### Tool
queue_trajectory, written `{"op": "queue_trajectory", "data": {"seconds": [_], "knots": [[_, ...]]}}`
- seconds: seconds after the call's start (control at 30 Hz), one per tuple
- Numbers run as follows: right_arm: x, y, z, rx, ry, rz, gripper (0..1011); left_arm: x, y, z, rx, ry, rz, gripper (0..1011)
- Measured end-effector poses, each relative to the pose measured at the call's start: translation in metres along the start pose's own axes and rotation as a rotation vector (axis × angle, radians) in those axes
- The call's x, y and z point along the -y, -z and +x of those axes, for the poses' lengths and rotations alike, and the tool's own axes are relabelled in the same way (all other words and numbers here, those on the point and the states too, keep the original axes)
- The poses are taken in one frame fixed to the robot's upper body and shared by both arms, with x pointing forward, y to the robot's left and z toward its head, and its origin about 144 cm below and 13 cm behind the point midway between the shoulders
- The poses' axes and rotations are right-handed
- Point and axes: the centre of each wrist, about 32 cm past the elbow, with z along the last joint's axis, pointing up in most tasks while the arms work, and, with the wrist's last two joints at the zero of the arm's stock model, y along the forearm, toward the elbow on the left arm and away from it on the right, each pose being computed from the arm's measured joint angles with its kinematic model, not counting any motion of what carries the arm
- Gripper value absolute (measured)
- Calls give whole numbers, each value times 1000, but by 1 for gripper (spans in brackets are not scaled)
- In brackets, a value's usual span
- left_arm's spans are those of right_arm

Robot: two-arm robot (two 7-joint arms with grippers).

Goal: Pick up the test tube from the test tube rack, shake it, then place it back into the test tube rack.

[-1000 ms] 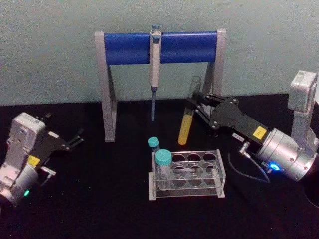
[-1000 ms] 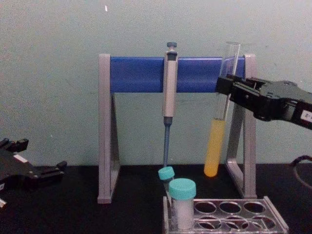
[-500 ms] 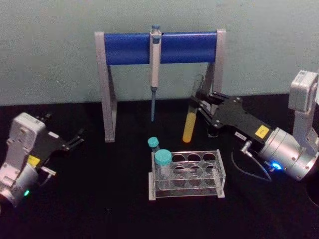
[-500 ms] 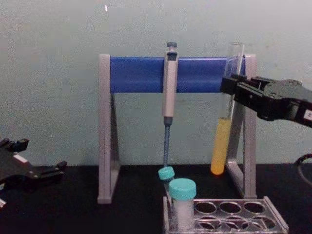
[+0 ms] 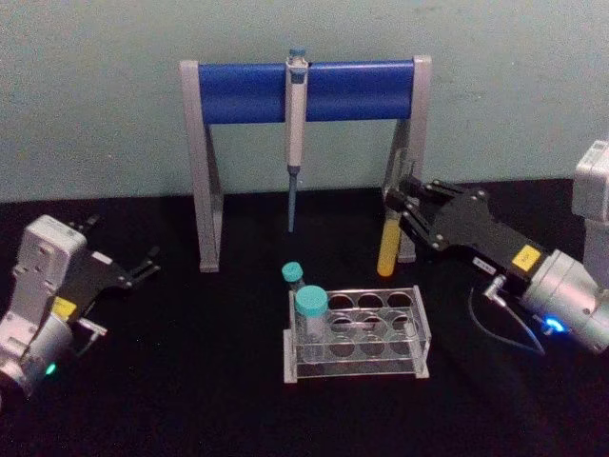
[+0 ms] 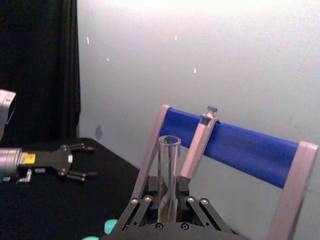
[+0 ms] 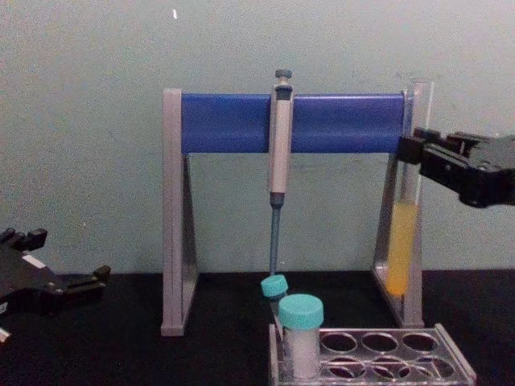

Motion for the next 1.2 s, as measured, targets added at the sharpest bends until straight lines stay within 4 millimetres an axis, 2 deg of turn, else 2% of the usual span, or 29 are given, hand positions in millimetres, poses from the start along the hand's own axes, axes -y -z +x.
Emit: {"op": "queue_trajectory", "data": {"seconds": [0.13,0.37,0.67,0.93,1.2], "knots": [[11,-2,-4,-1,-6,-38,228,0,0,0,0,0,0,1001],[15,-2,-10,-30,-43,-62,228,0,0,0,0,0,0,1001],[0,3,-13,-92,-114,-18,228,0,0,0,0,0,0,1001],[-17,4,-7,-89,-107,44,228,0,0,0,0,0,0,1001],[-19,2,-2,-57,-55,49,228,0,0,0,0,0,0,1001]]}}
